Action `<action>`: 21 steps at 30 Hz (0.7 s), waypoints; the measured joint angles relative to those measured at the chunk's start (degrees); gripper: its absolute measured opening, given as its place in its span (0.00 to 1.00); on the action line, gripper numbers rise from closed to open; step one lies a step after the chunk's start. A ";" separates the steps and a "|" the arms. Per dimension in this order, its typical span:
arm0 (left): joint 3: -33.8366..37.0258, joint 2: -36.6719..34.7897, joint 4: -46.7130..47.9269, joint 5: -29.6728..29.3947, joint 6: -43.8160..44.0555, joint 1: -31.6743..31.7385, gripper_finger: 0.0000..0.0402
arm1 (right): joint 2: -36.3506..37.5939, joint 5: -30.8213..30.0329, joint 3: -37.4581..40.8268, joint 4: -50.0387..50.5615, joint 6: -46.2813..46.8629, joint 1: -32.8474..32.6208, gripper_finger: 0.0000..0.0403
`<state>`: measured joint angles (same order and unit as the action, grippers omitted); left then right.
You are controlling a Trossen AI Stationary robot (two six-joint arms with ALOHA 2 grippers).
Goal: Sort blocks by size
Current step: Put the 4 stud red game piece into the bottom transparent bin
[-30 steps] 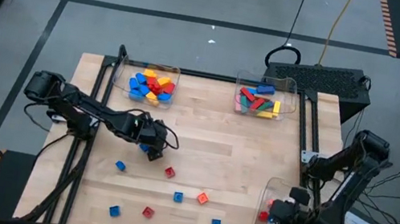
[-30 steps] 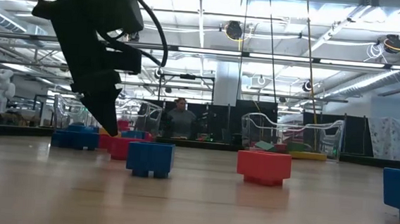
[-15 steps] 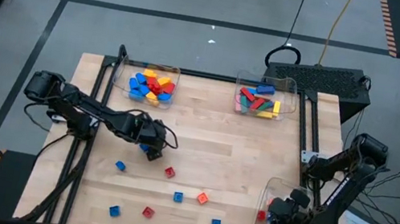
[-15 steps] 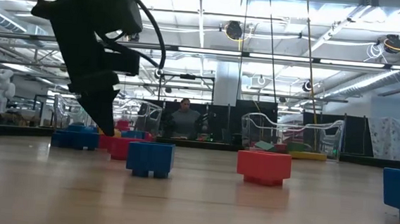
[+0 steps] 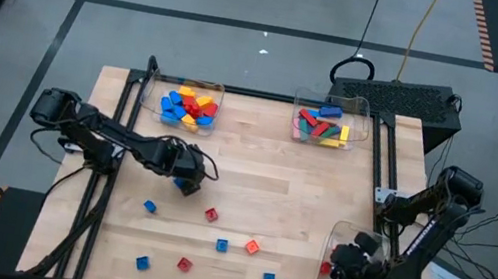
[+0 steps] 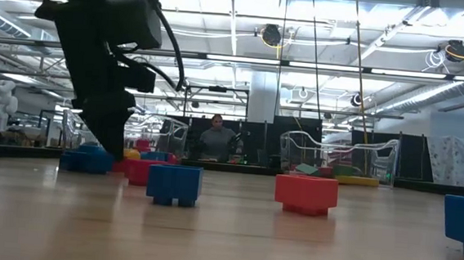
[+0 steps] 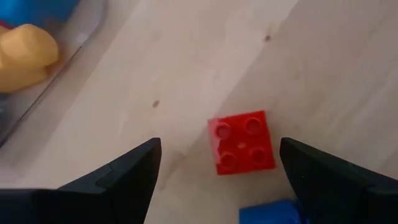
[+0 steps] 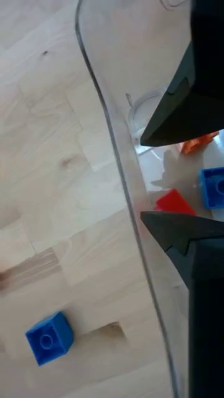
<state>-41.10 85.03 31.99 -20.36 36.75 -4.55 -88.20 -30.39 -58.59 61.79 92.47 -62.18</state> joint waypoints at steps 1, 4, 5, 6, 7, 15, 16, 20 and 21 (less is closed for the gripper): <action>0.00 0.02 -0.02 -0.04 -0.02 0.34 0.82 | 0.00 -0.18 0.00 -0.07 0.02 0.06 0.41; 0.03 0.02 -0.23 0.02 0.00 1.13 0.82 | 0.00 -1.18 0.00 -0.80 0.04 0.33 0.41; 0.32 0.02 -0.94 0.14 0.07 1.24 0.82 | 0.00 -1.29 0.00 -1.23 0.00 0.33 0.41; 0.77 0.02 -1.82 0.23 0.28 1.33 0.82 | 0.00 -1.30 0.00 -1.62 -0.03 0.33 0.41; 1.27 0.03 -2.60 0.36 0.40 1.32 0.82 | 0.00 -1.30 0.00 -1.85 -0.07 0.33 0.41; 5.60 -0.12 -7.60 2.12 3.45 1.45 0.80 | 0.00 -2.78 0.00 -2.46 -0.15 0.33 0.41; 5.85 -0.14 -8.12 2.20 3.44 1.45 0.77 | 0.00 -3.79 0.00 -2.46 -0.16 0.32 0.41; 6.27 -0.11 -10.88 3.21 1.91 1.43 0.62 | 0.00 -8.42 0.00 -3.71 -0.18 0.40 0.41; 6.29 -0.08 -11.55 3.74 1.41 1.46 0.56 | 0.00 -9.82 0.00 -4.43 -0.18 0.55 0.41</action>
<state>-34.81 84.95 20.44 -16.62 38.15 -3.09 -88.20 -40.20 -58.59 57.36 92.29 -61.63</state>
